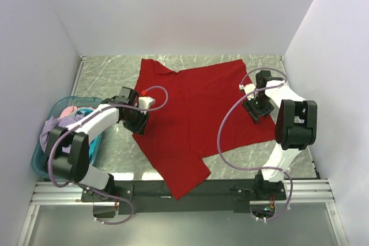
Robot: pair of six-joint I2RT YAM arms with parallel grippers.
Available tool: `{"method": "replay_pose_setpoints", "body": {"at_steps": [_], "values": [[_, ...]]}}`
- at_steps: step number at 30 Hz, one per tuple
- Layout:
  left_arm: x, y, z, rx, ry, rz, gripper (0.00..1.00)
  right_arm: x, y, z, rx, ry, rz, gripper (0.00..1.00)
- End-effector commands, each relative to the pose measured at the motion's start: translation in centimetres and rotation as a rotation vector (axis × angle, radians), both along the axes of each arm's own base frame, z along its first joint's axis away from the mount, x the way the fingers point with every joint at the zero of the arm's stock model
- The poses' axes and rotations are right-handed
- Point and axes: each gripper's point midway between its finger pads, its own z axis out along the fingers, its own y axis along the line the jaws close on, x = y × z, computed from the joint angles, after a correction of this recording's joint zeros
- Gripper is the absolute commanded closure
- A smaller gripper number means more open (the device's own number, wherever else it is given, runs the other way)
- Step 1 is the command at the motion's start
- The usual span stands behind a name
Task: Fold and stack the t-shirts
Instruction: Flatten the tshirt out
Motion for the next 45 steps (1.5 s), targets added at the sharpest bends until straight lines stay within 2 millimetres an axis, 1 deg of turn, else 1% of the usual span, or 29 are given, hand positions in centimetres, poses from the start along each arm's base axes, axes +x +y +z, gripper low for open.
{"method": "replay_pose_setpoints", "body": {"at_steps": [1,5,8,9,11,12,13,14,17,18,21,22,24,25,26,27,28,29,30,31,32,33,34,35,36,39,42,43,45], "values": [[0.1,1.8,-1.0,0.106,0.010,0.008,0.53,-0.1,-1.1,-0.9,-0.047,-0.002,0.000,0.36],[0.2,3.5,-2.5,0.210,0.043,-0.002,0.54,-1.5,-1.2,-2.0,-0.061,0.042,0.003,0.36],[0.3,4.6,-3.2,0.259,0.061,-0.007,0.54,-2.7,-1.3,-2.3,-0.069,0.066,0.007,0.37],[0.3,4.8,-3.3,0.263,0.065,-0.006,0.55,-3.7,-1.2,-2.9,-0.074,0.088,0.016,0.37],[0.6,5.3,-3.4,0.270,0.067,0.005,0.54,-4.4,-1.3,-3.0,-0.095,0.084,0.031,0.37],[0.7,5.6,-3.4,0.279,0.066,0.002,0.54,-5.6,-1.3,-3.5,-0.106,0.108,0.039,0.37],[0.8,5.9,-3.3,0.280,0.065,0.007,0.55,-5.9,-1.3,-3.6,-0.112,0.110,0.049,0.37],[1.0,6.2,-3.4,0.283,0.065,0.005,0.55,-6.8,-1.3,-3.5,-0.111,0.118,0.053,0.37],[1.6,7.2,-3.2,0.286,0.055,0.016,0.55,-8.2,-1.0,-3.0,-0.102,0.122,0.063,0.37],[1.8,8.3,-3.0,0.322,0.048,0.036,0.55,-8.5,-0.9,-2.9,-0.092,0.122,0.068,0.37],[3.2,9.4,-2.1,0.332,0.019,0.052,0.55,-9.8,-0.1,-2.1,-0.054,0.130,0.079,0.37],[4.1,9.7,-1.5,0.339,-0.005,0.059,0.55,-10.0,0.1,-1.9,-0.043,0.126,0.083,0.37],[4.8,9.8,-0.9,0.346,-0.021,0.046,0.54,-10.7,0.7,-1.2,-0.026,0.124,0.096,0.37],[5.7,8.9,0.1,0.302,-0.047,0.032,0.54,-10.7,1.0,-0.9,-0.013,0.114,0.097,0.37],[6.1,8.2,1.4,0.261,-0.081,0.012,0.52,-10.4,1.1,-0.4,-0.008,0.092,0.096,0.37],[6.1,6.8,2.6,0.193,-0.099,-0.022,0.51,-10.2,1.2,-0.2,-0.003,0.082,0.090,0.37],[5.8,4.7,5.1,0.084,-0.144,-0.077,0.49,-10.0,1.6,0.0,0.016,0.076,0.086,0.37],[5.6,3.6,6.3,0.044,-0.175,-0.124,0.47,-9.6,1.7,0.4,0.021,0.067,0.083,0.37],[4.9,1.9,7.2,0.013,-0.202,-0.186,0.45,-9.4,1.8,0.6,0.027,0.065,0.078,0.37],[4.0,0.8,7.6,-0.006,-0.216,-0.238,0.45,-9.3,1.9,0.6,0.036,0.069,0.072,0.37],[3.0,-0.2,9.0,-0.022,-0.266,-0.296,0.44,-8.7,2.2,1.1,0.051,0.056,0.071,0.37],[2.0,-1.9,9.3,-0.032,-0.286,-0.361,0.43,-8.4,2.3,1.3,0.057,0.052,0.064,0.37],[1.0,-2.4,8.8,-0.035,-0.286,-0.385,0.43,-8.2,2.4,1.3,0.064,0.059,0.061,0.37],[0.8,-3.1,9.5,-0.048,-0.324,-0.394,0.42,-7.6,2.5,1.6,0.068,0.047,0.059,0.37],[0.6,-3.6,9.4,-0.046,-0.336,-0.406,0.43,-7.5,2.5,1.5,0.069,0.050,0.053,0.37],[0.9,-3.7,8.0,-0.018,-0.319,-0.376,0.45,-7.2,2.3,0.5,0.054,0.072,0.046,0.39],[0.4,-3.7,5.5,0.029,-0.256,-0.393,0.47,-7.5,1.9,-0.9,0.023,0.103,0.047,0.40],[-0.1,-3.4,4.1,0.056,-0.229,-0.402,0.47,-7.9,1.8,-1.6,0.011,0.117,0.054,0.40],[-0.5,-3.0,2.8,0.094,-0.216,-0.414,0.47,-8.2,1.5,-2.2,-0.014,0.126,0.063,0.40]]}}
